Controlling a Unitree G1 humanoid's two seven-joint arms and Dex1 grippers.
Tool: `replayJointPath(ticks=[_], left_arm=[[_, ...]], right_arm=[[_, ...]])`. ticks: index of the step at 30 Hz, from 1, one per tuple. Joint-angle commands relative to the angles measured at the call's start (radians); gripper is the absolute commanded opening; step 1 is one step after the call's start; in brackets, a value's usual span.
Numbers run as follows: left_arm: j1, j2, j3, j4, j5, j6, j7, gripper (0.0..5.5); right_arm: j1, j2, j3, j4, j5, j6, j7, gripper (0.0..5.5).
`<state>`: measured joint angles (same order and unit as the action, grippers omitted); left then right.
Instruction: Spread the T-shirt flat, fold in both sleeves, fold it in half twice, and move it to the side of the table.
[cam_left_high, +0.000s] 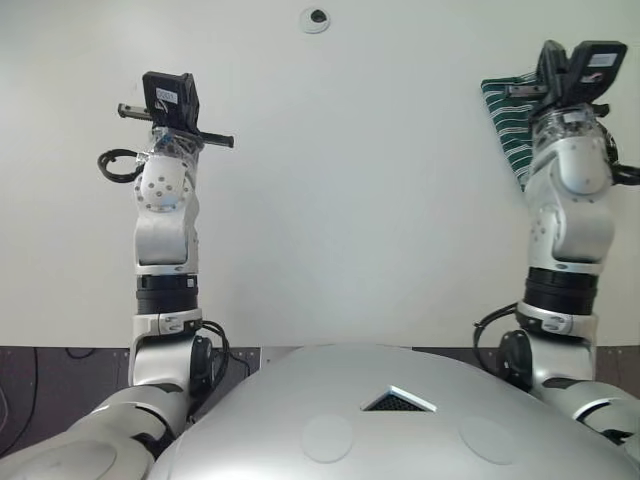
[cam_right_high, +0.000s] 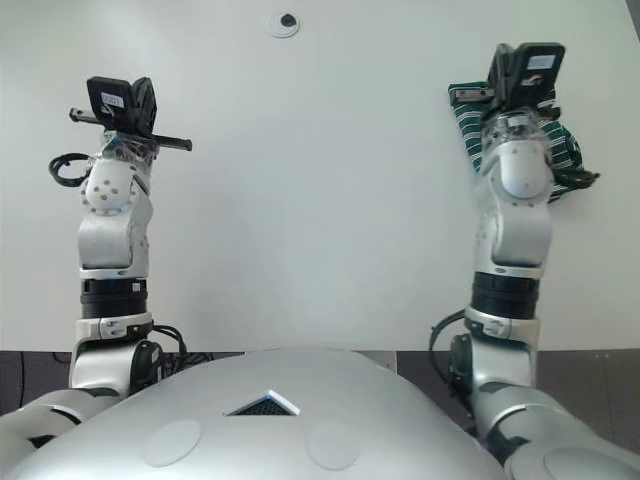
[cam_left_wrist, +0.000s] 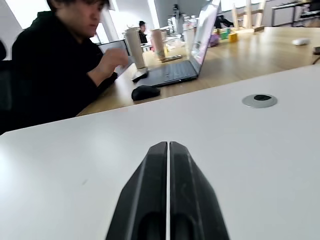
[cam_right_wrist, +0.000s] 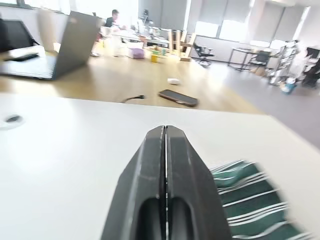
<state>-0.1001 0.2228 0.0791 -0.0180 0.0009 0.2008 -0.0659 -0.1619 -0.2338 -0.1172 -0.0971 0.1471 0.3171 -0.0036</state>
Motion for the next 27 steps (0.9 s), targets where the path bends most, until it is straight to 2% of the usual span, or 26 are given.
replayJointPath(ticks=[1, 9, 17, 27], left_arm=[[0.065, -0.064, -0.065, -0.09, 0.035, -0.019, 0.033, 0.03], [0.072, -0.144, -0.113, -0.089, 0.062, -0.017, 0.076, 0.03], [0.028, -0.135, -0.065, 0.016, 0.036, -0.05, 0.056, 0.03], [0.008, -0.139, -0.006, 0.082, 0.008, -0.063, 0.07, 0.03]], right_arm=[[0.027, 0.051, 0.01, -0.01, -0.003, -0.027, 0.003, 0.0], [0.002, 0.058, 0.041, 0.039, -0.023, -0.046, 0.023, 0.0], [-0.009, 0.097, 0.067, 0.078, -0.046, -0.071, 0.011, 0.0], [-0.019, 0.085, 0.069, 0.126, -0.049, -0.066, 0.02, 0.0]])
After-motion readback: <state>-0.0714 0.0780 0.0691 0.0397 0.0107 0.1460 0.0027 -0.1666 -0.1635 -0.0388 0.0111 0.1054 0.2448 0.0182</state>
